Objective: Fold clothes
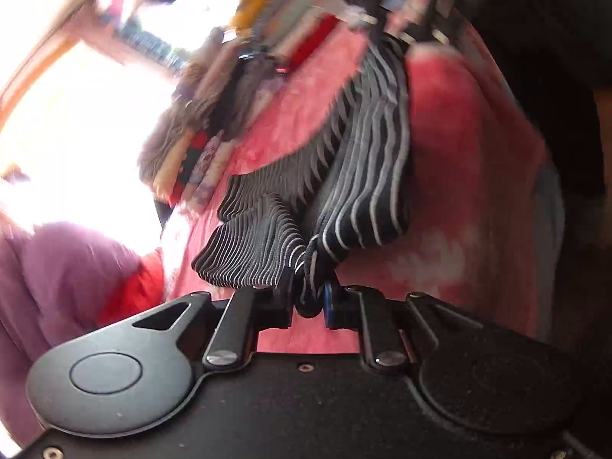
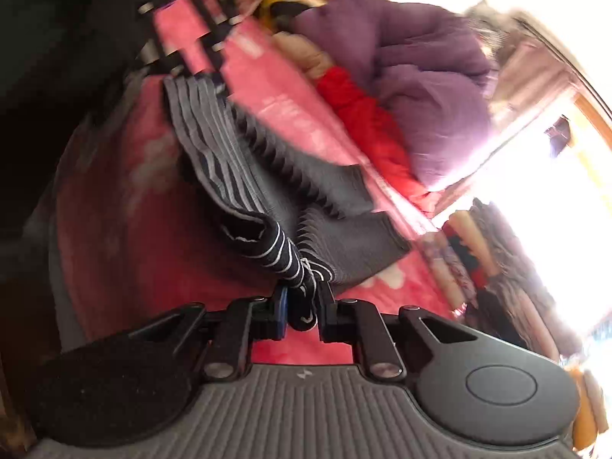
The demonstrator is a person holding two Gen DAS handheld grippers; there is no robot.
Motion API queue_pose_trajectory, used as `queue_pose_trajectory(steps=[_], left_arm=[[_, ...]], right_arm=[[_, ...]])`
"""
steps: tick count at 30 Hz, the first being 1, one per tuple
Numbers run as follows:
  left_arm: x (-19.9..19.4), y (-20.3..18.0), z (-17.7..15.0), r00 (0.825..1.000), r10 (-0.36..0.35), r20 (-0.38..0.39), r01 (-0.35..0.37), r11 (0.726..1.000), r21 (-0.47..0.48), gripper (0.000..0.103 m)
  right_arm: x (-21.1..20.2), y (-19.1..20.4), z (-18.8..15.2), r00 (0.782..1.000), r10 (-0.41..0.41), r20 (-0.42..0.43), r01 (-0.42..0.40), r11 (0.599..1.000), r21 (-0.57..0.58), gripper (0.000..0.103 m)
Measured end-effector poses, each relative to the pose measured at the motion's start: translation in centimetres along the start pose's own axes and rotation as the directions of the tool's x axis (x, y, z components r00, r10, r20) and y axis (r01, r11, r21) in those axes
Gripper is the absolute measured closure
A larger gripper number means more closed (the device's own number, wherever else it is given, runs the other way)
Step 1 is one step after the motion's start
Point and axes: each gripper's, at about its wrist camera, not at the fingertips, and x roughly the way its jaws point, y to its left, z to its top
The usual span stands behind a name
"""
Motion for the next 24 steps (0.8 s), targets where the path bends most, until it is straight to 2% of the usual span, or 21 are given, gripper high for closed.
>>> queue_pose_trajectory(steps=[2,4,6,9,13,16,20,23,24], left_arm=[[0.1,3.1,0.6,0.999,-0.021,0.032,0.025,0.989,-0.142,0.089],[0.7,6.2,0.6,0.996,-0.049,0.071,0.067,0.961,-0.267,0.089],[1.8,8.8,0.4,0.993,-0.066,0.101,0.099,0.922,-0.373,0.089],[3.8,12.2,-0.3,0.983,-0.095,0.154,0.162,0.841,-0.516,0.089],[7.9,15.8,-2.5,0.969,-0.133,0.210,0.246,0.643,-0.725,0.089],[10.9,17.3,-3.9,0.962,-0.146,0.230,0.272,0.514,-0.813,0.089],[15.0,18.7,-6.1,0.950,-0.177,0.258,0.304,0.327,-0.895,0.089],[18.2,18.8,-7.9,0.940,-0.212,0.269,0.304,0.160,-0.939,0.090],[18.7,18.6,-8.5,0.942,-0.218,0.257,0.286,0.114,-0.951,0.086]], right_arm=[[-0.6,-1.9,0.6,1.000,0.006,0.021,-0.007,0.997,0.080,0.087],[-0.3,-4.2,1.0,0.999,0.018,0.043,-0.025,0.985,0.169,0.088],[0.5,-7.0,1.2,0.998,0.026,0.065,-0.042,0.965,0.258,0.088],[2.1,-11.4,1.1,0.995,0.044,0.094,-0.077,0.915,0.395,0.088],[6.1,-16.5,0.5,0.989,0.090,0.114,-0.139,0.808,0.572,0.088],[9.7,-19.2,-0.8,0.980,0.133,0.147,-0.198,0.701,0.685,0.088],[13.8,-21.3,-3.2,0.966,0.156,0.207,-0.259,0.526,0.810,0.089],[16.7,-22.0,-5.5,0.956,0.157,0.249,-0.291,0.377,0.879,0.089],[17.7,-22.1,-6.4,0.953,0.155,0.261,-0.298,0.319,0.900,0.089]])
